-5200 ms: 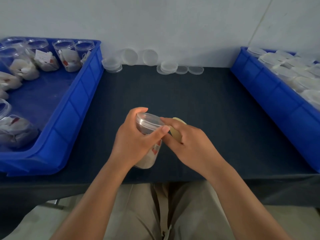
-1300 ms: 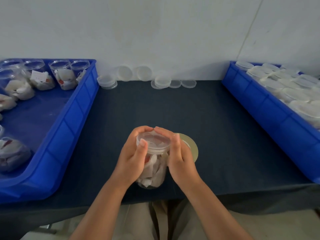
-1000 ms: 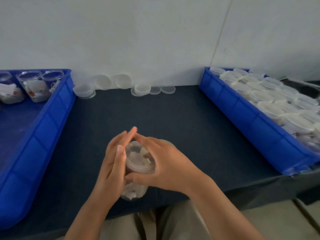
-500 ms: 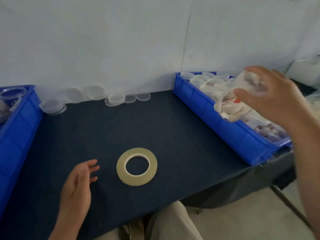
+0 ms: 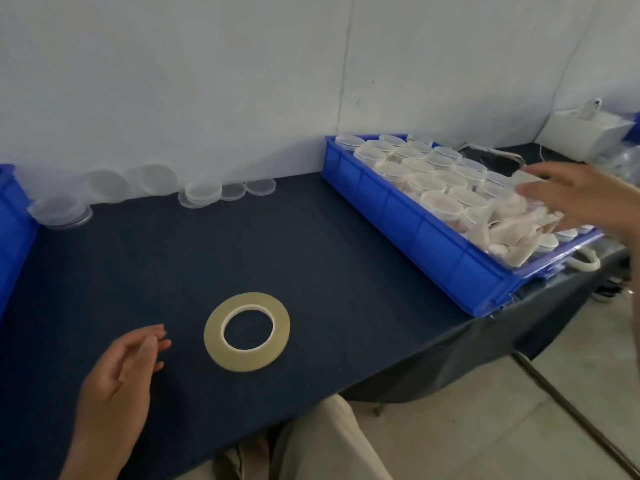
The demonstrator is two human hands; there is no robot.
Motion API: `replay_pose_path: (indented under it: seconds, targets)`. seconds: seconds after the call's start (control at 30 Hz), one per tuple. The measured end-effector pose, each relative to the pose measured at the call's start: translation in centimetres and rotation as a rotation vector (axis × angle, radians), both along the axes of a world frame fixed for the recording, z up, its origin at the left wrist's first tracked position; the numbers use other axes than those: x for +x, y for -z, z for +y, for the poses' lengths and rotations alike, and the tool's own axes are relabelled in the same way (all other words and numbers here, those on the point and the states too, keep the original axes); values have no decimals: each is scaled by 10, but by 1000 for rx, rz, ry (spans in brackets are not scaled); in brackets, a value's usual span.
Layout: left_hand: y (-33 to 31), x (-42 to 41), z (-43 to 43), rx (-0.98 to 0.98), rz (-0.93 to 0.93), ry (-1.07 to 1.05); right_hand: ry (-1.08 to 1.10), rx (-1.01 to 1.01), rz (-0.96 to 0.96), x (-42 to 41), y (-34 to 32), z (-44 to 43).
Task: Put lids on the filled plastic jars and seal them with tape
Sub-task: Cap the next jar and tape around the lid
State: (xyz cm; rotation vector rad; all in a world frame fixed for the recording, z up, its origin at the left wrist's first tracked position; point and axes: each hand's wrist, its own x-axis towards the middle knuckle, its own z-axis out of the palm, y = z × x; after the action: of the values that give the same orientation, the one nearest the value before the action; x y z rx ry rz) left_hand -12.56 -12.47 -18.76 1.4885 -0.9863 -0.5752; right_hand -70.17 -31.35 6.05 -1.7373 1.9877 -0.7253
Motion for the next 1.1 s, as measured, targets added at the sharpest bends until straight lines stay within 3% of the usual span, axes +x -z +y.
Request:
replay_pose_path:
  seconds: [0.1, 0.3, 0.4, 0.5, 0.6, 0.7, 0.8, 0.87, 1.0, 1.1]
  targets:
    - [6, 3, 1, -3, -16, 7, -13, 46, 66, -9, 13, -8]
    - [14, 9, 0, 3, -30, 5, -32, -61, 286, -20, 23, -12]
    - [19, 14, -2, 31, -61, -3, -147, 0, 461, -14, 33, -11]
    - [25, 18, -3, 25, -94, 5, -230, 105, 409, -7, 65, -8]
    - [26, 18, -1, 36, -84, 8, -156, 101, 329, -1, 90, -5]
    - [20, 14, 0, 55, -73, 33, -101, 167, 443, 3, 92, -7]
    - [12, 8, 1, 51, -62, 49, -101, 59, 603, 5, 87, -11]
    - [9, 4, 2, 66, -55, 51, -119, 11, 608, 5, 87, -17]
    - [8, 2, 2, 54, -63, 41, -153, 171, 549, 16, 95, -34]
    - [11, 8, 1, 42, -100, 23, -149, 172, 557, 19, 96, -40]
